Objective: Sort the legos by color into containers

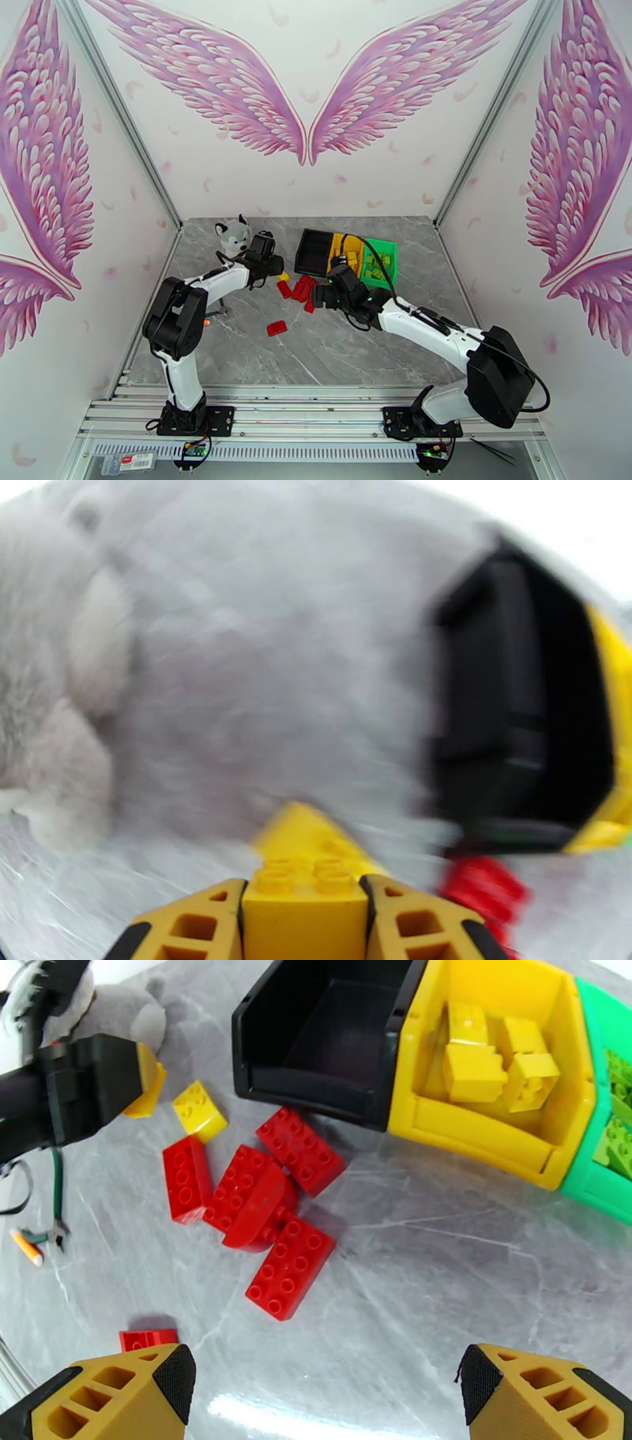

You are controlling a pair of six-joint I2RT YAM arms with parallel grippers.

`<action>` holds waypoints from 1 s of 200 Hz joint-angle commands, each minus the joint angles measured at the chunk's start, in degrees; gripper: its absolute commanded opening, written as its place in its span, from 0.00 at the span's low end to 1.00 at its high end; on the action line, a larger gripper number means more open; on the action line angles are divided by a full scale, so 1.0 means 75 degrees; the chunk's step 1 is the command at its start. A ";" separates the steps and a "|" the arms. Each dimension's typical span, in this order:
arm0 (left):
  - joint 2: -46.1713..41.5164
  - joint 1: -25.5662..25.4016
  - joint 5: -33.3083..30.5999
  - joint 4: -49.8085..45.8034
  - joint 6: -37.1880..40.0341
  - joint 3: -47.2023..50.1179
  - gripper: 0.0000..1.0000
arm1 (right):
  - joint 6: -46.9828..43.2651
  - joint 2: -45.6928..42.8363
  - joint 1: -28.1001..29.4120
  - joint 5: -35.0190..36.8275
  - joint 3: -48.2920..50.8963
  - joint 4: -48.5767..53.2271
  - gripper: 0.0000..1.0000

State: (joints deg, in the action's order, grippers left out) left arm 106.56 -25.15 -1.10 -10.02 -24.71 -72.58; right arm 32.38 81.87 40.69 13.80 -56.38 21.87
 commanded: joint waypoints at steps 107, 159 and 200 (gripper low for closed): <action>0.2412 -0.1686 0.1751 0.0450 -0.0638 -0.3921 0.29 | -0.0276 -0.3543 -0.0304 0.1474 0.1843 -0.0536 0.99; 0.3524 -0.1675 0.1851 0.0163 -0.0849 -0.5350 0.61 | -0.0297 -0.3513 -0.0335 0.1537 0.1821 -0.0491 0.99; 0.3246 -0.1694 0.1841 0.0263 -0.0902 -0.5207 0.64 | -0.0333 -0.3226 -0.0345 0.1317 0.1778 -0.0619 0.99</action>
State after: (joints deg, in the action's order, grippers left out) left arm 132.64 -37.82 12.36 -7.49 -31.05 -110.24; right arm 31.18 56.77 38.61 24.01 -43.42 18.61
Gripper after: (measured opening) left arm 0.636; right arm 0.990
